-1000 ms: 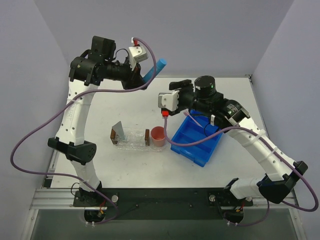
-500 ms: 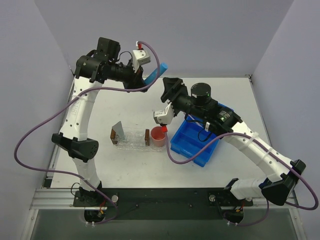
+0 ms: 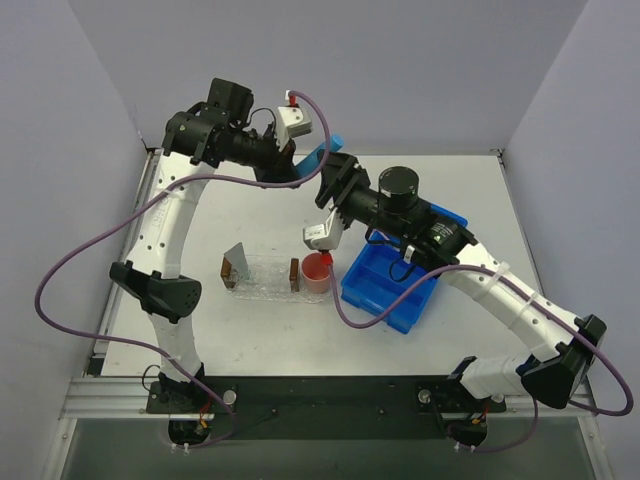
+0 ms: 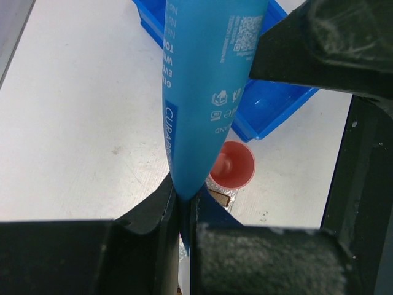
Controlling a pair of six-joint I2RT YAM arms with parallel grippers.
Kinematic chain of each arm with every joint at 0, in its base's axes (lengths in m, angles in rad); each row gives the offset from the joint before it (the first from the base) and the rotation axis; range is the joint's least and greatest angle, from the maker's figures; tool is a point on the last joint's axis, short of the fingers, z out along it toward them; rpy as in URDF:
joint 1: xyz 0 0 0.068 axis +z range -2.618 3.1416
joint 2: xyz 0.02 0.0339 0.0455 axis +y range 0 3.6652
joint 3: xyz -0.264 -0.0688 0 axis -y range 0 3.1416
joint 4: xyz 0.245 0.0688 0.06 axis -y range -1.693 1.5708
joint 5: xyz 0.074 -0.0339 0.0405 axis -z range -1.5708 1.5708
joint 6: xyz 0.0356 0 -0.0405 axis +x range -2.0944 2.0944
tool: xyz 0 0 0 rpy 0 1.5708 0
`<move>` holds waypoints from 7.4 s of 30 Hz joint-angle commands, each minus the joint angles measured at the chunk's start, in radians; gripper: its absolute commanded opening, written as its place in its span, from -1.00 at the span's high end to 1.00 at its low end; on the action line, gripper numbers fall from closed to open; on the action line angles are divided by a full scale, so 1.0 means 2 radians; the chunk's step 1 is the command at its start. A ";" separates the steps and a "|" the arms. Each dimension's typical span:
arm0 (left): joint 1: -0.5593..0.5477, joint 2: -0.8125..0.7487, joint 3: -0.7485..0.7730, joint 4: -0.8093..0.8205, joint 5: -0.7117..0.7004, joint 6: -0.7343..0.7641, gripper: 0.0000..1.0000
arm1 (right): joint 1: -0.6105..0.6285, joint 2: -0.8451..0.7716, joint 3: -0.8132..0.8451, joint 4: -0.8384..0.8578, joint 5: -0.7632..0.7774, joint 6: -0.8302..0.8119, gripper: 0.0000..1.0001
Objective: Prepare toiletry sets of a toothbrush and toothpaste on the tray
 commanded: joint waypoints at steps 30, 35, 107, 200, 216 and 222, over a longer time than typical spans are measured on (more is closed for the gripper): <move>0.058 -0.041 -0.032 -0.042 0.116 -0.041 0.34 | 0.004 0.115 0.116 0.032 0.111 0.088 0.88; 0.092 -0.051 -0.044 0.036 0.153 -0.121 -0.07 | 0.014 0.123 0.136 0.032 0.161 0.157 0.92; 0.085 -0.117 -0.159 0.376 0.016 -0.474 -0.19 | -0.004 0.210 0.389 -0.172 0.060 0.885 1.00; 0.011 -0.436 -0.682 0.483 -0.226 -0.172 1.00 | -0.068 0.142 0.235 -0.174 0.158 0.802 -0.15; 0.007 -0.460 -0.757 0.547 -0.260 -0.198 1.00 | -0.067 0.153 0.237 -0.172 0.155 0.798 -0.15; 0.007 -0.467 -0.780 0.565 -0.266 -0.202 1.00 | -0.067 0.155 0.237 -0.172 0.155 0.797 -0.14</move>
